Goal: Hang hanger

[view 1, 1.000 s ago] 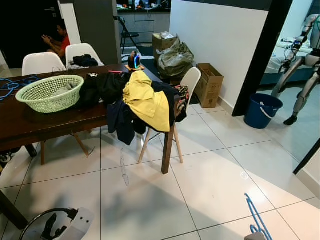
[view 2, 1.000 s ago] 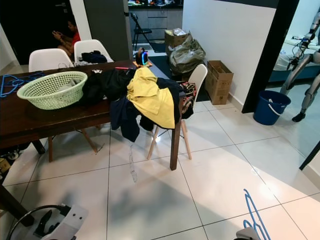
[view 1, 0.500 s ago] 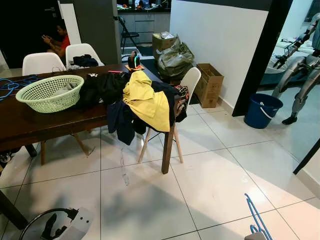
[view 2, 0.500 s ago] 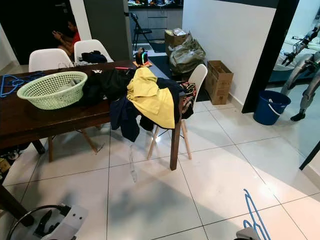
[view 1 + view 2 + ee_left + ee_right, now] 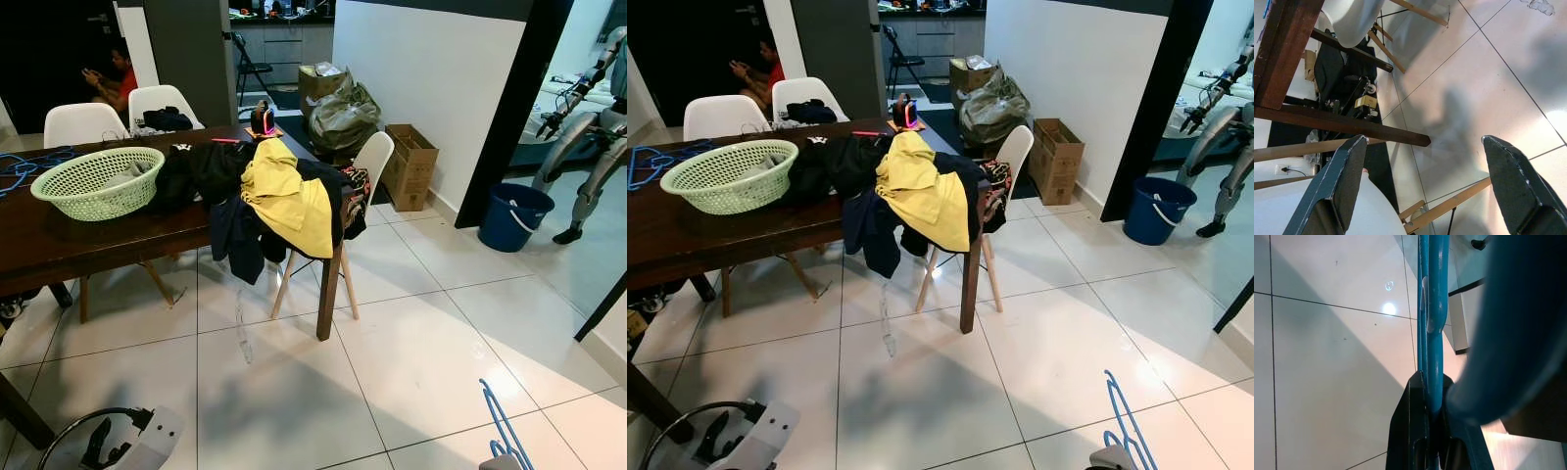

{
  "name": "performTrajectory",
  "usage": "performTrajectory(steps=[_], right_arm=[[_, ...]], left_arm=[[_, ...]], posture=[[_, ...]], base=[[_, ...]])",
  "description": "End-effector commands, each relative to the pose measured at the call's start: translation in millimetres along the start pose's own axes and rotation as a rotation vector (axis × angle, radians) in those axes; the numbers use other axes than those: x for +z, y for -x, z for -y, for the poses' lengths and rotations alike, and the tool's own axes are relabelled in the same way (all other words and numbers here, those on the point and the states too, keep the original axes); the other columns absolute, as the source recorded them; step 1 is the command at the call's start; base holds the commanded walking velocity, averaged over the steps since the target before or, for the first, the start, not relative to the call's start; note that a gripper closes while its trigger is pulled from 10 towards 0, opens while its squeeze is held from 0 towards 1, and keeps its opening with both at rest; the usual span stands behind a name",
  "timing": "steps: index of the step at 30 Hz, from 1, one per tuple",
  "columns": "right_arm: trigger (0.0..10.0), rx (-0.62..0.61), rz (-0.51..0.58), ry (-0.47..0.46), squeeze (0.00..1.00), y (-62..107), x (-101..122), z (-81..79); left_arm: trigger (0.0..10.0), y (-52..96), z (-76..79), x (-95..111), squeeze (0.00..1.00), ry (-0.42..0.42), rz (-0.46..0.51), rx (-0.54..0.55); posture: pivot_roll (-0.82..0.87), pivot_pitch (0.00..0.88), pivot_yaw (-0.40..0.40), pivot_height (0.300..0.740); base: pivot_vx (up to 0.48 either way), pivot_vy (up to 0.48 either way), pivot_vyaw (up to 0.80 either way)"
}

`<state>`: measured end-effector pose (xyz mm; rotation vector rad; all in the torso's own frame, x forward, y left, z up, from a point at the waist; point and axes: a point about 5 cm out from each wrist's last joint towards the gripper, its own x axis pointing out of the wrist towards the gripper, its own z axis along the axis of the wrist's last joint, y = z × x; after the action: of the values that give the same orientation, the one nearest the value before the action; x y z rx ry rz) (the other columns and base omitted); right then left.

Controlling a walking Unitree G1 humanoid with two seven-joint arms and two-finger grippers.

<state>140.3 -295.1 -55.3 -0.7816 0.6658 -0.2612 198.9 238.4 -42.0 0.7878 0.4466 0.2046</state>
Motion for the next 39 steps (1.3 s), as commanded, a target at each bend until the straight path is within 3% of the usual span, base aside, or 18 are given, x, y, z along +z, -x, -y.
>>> performTrajectory(steps=[1, 39], right_arm=[[10.0, -0.004, -0.018, -0.004, 0.00, -0.2, -2.2, 1.5], [10.0, -0.002, -0.023, -0.003, 0.00, -2.6, 0.0, 2.2]], left_arm=[[10.0, 0.8, 2.0, -1.2, 0.00, -0.013, -0.008, -0.011], [10.0, -1.4, 4.0, 2.1, 0.00, -0.014, -0.013, -0.015]], posture=[[0.01, 0.000, -0.018, 0.740], [0.02, 0.000, -0.025, 0.740]], base=[[0.000, 0.000, 0.00], [0.000, 0.000, 0.00]])
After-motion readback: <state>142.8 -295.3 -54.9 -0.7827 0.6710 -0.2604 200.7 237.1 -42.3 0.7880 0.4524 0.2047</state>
